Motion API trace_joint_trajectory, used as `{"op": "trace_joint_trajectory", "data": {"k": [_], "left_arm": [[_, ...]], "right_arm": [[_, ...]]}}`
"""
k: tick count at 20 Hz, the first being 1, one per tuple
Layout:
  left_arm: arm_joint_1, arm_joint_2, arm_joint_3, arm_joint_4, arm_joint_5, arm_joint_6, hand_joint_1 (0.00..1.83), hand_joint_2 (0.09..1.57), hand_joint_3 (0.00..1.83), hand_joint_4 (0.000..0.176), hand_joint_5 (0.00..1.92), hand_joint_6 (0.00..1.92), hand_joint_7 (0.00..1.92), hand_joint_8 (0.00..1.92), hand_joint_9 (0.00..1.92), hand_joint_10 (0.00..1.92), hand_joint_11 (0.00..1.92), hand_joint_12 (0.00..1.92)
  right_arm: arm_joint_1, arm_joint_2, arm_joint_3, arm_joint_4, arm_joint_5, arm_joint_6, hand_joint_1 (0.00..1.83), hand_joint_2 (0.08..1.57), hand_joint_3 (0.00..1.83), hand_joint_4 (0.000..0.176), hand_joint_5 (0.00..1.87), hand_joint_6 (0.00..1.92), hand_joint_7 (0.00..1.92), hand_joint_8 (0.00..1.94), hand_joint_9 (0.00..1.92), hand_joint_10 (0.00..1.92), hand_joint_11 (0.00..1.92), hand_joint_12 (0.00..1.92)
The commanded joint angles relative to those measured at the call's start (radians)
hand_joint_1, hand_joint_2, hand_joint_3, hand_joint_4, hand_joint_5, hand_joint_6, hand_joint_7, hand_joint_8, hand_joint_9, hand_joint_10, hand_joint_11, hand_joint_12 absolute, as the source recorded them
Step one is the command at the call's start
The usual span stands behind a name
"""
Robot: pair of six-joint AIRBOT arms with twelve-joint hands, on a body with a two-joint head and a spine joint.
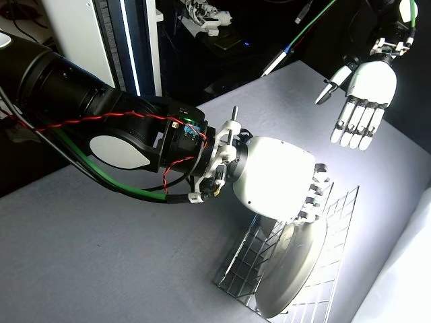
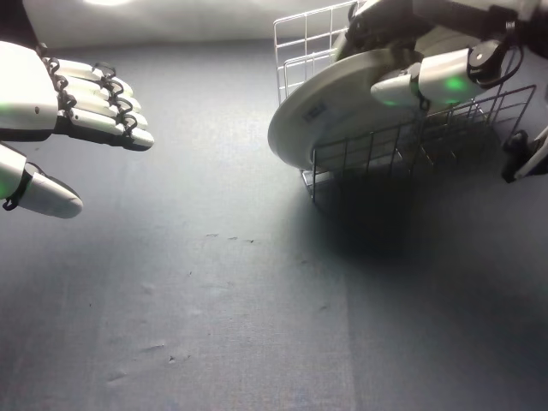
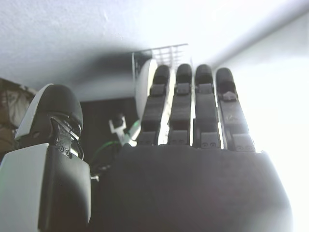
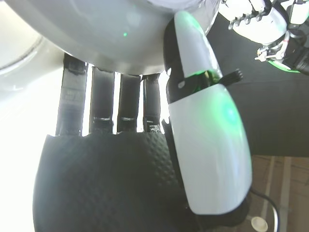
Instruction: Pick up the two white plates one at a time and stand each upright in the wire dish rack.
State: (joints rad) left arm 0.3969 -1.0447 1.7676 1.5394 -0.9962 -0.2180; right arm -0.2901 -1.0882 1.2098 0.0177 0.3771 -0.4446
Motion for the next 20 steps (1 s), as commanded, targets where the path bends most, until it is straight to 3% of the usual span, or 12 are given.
{"op": "trace_joint_trajectory", "data": {"k": [1, 8, 12, 15, 17, 20], "left_arm": [[-0.006, 0.007, -0.002, -0.072, -0.023, -0.001, 0.00, 1.24, 0.00, 0.000, 0.18, 0.00, 0.17, 0.00, 0.14, 0.00, 0.00, 0.27], [-0.007, 0.011, -0.004, -0.090, -0.066, -0.018, 0.00, 1.24, 0.00, 0.000, 0.19, 0.00, 0.18, 0.00, 0.15, 0.00, 0.00, 0.30], [-0.011, 0.020, -0.039, -0.098, -0.110, -0.032, 0.00, 1.24, 0.00, 0.000, 0.18, 0.00, 0.18, 0.00, 0.15, 0.00, 0.00, 0.30], [-0.010, 0.038, -0.075, -0.097, -0.115, -0.030, 0.00, 1.25, 0.00, 0.000, 0.21, 0.00, 0.19, 0.00, 0.17, 0.01, 0.00, 0.40], [-0.006, 0.037, -0.071, -0.091, -0.106, -0.026, 0.00, 1.25, 0.00, 0.000, 0.25, 0.01, 0.25, 0.01, 0.23, 0.01, 0.00, 0.47], [0.003, 0.037, -0.077, -0.074, -0.104, -0.024, 0.00, 1.26, 0.00, 0.000, 0.31, 0.01, 0.34, 0.01, 0.31, 0.01, 0.00, 0.62]], "right_arm": [[0.021, 0.008, 0.001, 0.004, 0.150, 0.007, 1.18, 1.15, 0.00, 0.000, 0.74, 0.08, 0.85, 0.00, 0.84, 0.09, 0.45, 1.16], [0.053, 0.023, -0.020, -0.120, 0.201, 0.008, 1.04, 1.13, 0.00, 0.000, 0.62, 0.00, 0.72, 0.00, 0.73, 0.01, 0.22, 1.23], [0.051, 0.054, -0.065, -0.341, 0.292, 0.008, 0.86, 1.11, 0.00, 0.000, 0.47, 0.00, 0.54, 0.00, 0.53, 0.00, 0.01, 1.25], [0.051, 0.078, -0.107, -0.515, 0.363, 0.008, 0.69, 1.12, 0.00, 0.000, 0.43, 0.00, 0.49, 0.00, 0.48, 0.00, 0.00, 1.16], [0.043, 0.087, -0.122, -0.637, 0.416, 0.008, 0.70, 1.12, 0.00, 0.000, 0.45, 0.01, 0.54, 0.01, 0.53, 0.02, 0.02, 1.22], [0.031, 0.113, -0.159, -0.711, 0.430, 0.007, 0.77, 1.11, 0.00, 0.000, 0.54, 0.02, 0.63, 0.02, 0.61, 0.04, 0.12, 1.19]]}}
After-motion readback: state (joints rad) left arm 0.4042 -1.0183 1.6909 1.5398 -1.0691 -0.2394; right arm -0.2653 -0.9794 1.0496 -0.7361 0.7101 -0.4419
